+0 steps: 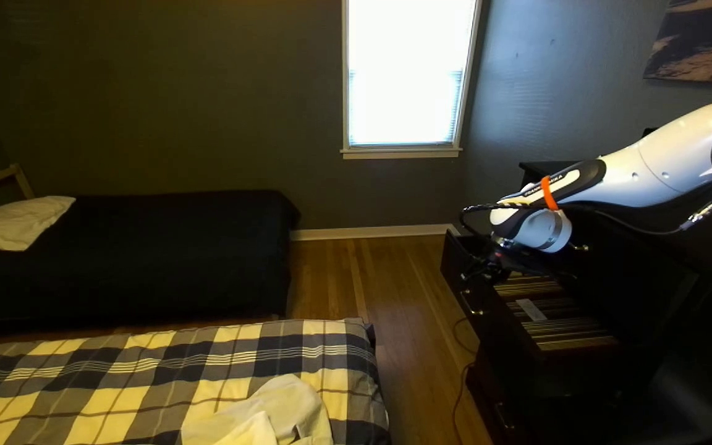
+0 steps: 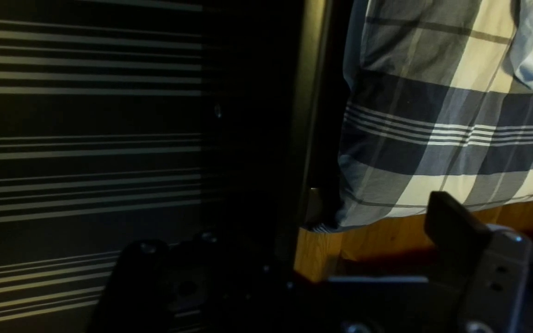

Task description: Open the second drawer from the top.

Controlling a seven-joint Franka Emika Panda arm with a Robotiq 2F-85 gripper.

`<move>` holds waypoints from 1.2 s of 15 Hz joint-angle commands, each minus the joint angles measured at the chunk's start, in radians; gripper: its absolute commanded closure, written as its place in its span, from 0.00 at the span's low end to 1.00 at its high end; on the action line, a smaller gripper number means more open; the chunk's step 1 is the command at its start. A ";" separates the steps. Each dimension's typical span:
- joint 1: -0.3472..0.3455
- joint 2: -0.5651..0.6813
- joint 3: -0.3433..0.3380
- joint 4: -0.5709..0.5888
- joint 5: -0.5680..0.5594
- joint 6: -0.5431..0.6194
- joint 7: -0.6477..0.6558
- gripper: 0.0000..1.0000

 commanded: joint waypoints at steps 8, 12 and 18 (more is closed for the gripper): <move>0.038 -0.035 -0.047 -0.017 0.001 -0.042 0.041 0.00; 0.077 -0.045 -0.093 -0.018 -0.017 -0.061 0.087 0.00; 0.108 -0.050 -0.127 -0.015 -0.025 -0.076 0.119 0.00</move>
